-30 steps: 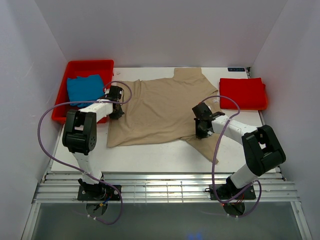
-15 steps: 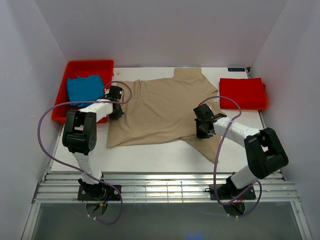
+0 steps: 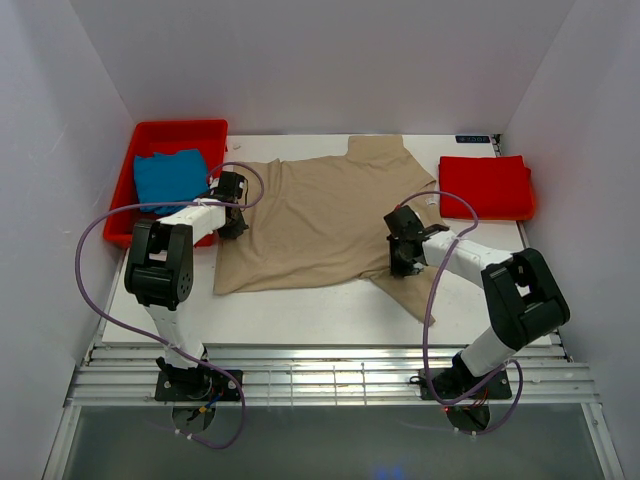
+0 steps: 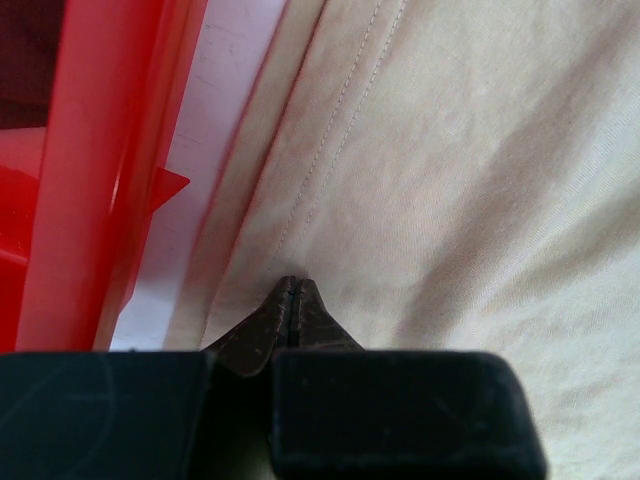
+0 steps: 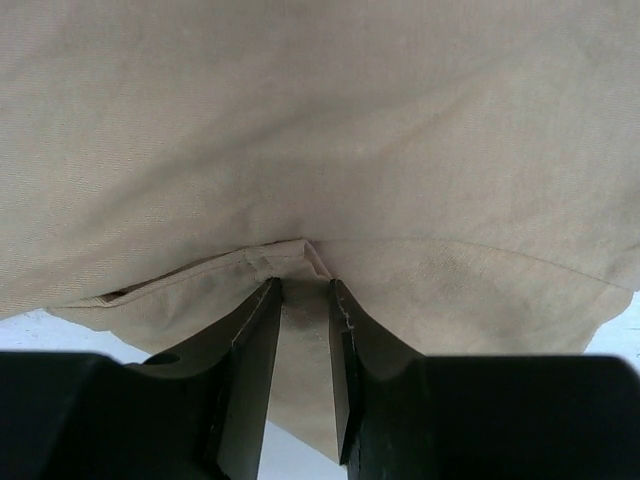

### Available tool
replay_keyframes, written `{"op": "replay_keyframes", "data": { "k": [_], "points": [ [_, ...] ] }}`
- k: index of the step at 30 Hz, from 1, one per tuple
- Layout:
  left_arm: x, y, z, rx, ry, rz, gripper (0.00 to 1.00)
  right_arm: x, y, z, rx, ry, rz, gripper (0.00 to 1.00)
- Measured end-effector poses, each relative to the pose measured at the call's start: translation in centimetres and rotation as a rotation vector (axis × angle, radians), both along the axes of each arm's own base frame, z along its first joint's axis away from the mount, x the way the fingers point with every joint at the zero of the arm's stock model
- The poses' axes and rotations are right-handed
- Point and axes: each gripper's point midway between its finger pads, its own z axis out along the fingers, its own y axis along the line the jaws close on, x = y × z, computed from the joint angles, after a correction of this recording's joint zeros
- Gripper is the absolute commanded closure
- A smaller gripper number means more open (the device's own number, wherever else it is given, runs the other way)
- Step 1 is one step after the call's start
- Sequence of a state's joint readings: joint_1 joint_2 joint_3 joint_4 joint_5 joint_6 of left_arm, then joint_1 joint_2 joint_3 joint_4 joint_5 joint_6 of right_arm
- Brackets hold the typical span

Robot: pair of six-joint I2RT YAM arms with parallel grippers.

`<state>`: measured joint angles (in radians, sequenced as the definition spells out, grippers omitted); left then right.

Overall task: Fold and stack the t-shirts
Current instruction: Fold the tshirt

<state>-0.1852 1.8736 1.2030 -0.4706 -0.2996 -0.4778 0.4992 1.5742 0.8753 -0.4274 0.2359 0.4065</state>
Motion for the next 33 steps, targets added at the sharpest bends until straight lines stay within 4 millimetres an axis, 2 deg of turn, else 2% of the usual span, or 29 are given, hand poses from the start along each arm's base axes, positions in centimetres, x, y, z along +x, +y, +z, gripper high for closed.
{"op": "replay_keyframes", "data": {
  "k": [8,20,29,32,33],
  "points": [
    [0.0,0.0,0.0,0.000,0.001,-0.002,1.00,0.9,0.3,0.2,-0.001,-0.012,0.012,0.67],
    [0.0,0.0,0.0,0.000,0.001,-0.003,1.00,2.9,0.9,1.9,0.020,-0.060,0.014,0.65],
    [0.1,0.0,0.0,0.001,0.001,-0.004,1.00,2.8,1.0,0.3,0.007,-0.012,0.018,0.65],
    [0.3,0.0,-0.1,0.003,0.002,-0.007,1.00,2.8,1.0,0.3,0.006,-0.010,0.018,0.68],
    [0.4,-0.1,-0.1,0.003,0.001,-0.007,1.00,2.7,1.0,0.4,0.006,-0.010,0.017,0.74]
  ]
}}
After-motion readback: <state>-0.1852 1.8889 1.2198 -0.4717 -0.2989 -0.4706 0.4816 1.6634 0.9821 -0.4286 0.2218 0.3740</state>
